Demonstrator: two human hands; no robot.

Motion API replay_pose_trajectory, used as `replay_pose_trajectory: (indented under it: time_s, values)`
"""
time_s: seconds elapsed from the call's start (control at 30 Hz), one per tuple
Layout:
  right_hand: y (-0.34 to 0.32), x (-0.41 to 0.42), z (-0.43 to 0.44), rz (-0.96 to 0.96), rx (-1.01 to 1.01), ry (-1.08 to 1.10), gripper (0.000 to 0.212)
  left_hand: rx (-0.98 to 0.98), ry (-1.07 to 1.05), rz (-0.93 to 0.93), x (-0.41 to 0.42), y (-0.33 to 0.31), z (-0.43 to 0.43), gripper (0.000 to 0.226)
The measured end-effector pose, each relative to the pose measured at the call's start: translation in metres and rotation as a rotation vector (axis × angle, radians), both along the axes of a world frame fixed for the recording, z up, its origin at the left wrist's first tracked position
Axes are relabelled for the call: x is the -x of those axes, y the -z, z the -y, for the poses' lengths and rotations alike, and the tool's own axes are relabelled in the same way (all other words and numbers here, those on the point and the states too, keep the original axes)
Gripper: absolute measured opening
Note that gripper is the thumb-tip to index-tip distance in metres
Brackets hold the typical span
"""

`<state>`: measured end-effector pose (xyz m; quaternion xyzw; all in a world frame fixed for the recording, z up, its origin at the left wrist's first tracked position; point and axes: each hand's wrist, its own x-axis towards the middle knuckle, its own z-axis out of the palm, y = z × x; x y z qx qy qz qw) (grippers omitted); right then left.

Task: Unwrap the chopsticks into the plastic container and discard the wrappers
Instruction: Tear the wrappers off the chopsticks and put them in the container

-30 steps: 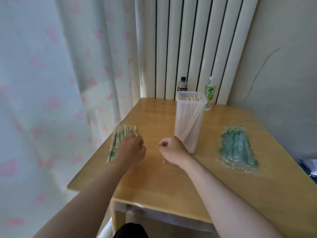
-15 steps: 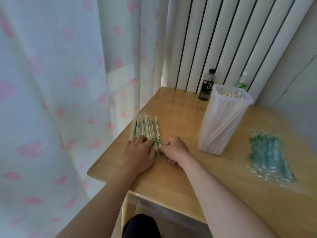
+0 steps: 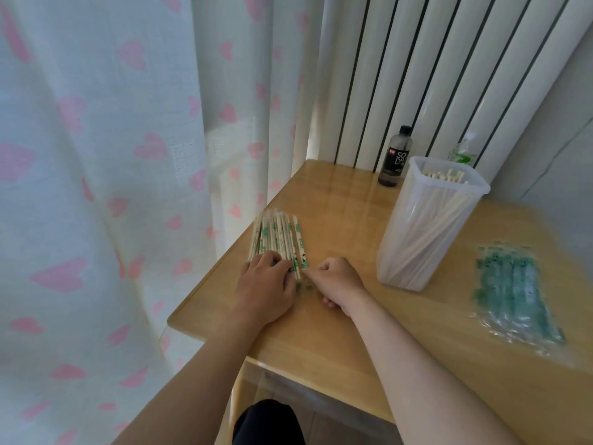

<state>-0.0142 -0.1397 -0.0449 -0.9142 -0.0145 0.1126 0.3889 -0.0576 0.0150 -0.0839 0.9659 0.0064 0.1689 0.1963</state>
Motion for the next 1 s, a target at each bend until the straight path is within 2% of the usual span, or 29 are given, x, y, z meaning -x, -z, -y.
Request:
replay_pose_trajectory:
  time_s: [0.1,0.17,0.27,0.43,0.63,0.83,1.0]
  values:
    - [0.000,-0.002,-0.002,0.007,0.063,-0.012,0.029,0.007,-0.005,0.006,0.000,-0.001,0.000,0.045]
    - [0.000,-0.003,-0.001,-0.010,0.029,-0.003,0.029,0.010,-0.005,0.009,0.000,-0.002,0.000,0.046]
    - [-0.003,-0.002,0.002,-0.049,-0.083,0.033,0.030,0.009,-0.006,0.014,0.000,-0.001,-0.001,0.045]
    - [-0.005,0.002,0.009,-0.093,-0.268,0.066,0.019,0.007,-0.002,0.021,-0.001,0.001,-0.002,0.037]
    - [-0.008,0.007,0.015,-0.129,-0.379,0.096,0.017,-0.008,-0.006,0.031,-0.001,0.002,-0.002,0.033]
    - [-0.006,0.010,0.029,-0.131,-0.572,0.126,0.008,-0.028,-0.021,0.052,0.001,-0.003,0.001,0.046]
    - [-0.009,0.020,0.049,-0.219,-0.825,0.134,0.015,-0.091,-0.050,0.161,0.007,-0.007,0.003,0.050]
